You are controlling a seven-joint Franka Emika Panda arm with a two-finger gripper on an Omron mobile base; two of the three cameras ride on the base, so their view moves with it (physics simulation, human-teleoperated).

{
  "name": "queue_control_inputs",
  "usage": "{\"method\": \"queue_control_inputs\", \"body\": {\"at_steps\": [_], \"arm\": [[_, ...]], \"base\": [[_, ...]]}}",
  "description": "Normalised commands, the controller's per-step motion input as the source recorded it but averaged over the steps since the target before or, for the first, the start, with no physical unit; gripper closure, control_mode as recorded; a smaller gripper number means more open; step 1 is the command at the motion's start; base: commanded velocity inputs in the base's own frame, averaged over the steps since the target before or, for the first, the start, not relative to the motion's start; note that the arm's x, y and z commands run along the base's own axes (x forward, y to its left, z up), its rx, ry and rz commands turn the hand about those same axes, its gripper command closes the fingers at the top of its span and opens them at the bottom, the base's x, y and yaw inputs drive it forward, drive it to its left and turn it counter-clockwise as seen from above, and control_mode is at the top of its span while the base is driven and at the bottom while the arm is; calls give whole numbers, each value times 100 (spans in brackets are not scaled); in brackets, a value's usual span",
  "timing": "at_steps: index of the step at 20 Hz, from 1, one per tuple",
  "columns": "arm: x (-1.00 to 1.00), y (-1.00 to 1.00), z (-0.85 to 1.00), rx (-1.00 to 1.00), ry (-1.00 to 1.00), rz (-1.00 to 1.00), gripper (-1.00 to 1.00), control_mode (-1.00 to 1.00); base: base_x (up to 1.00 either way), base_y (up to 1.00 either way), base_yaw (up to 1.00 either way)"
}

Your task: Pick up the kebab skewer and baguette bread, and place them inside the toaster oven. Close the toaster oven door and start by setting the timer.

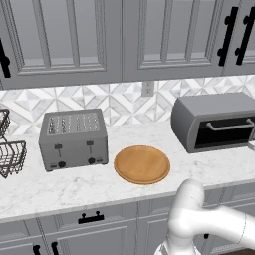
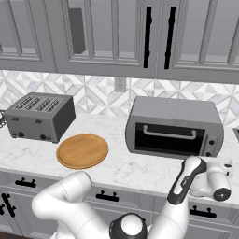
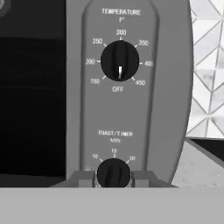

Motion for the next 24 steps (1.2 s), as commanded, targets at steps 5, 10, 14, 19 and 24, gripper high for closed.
{"method": "queue_control_inputs", "body": {"at_steps": [5,10,14,19,24], "arm": [[-1,3,20,21,0,0,100,-100],[0,12,21,21,-1,0,100,-100],[0,16,19,21,-3,0,100,-100],[0,10,17,21,-2,0,100,-100],[0,0,32,17,-5,0,100,-100]], "base": [[0,0,0],[0,0,0],[0,0,0],[0,0,0],[0,0,0]]}}
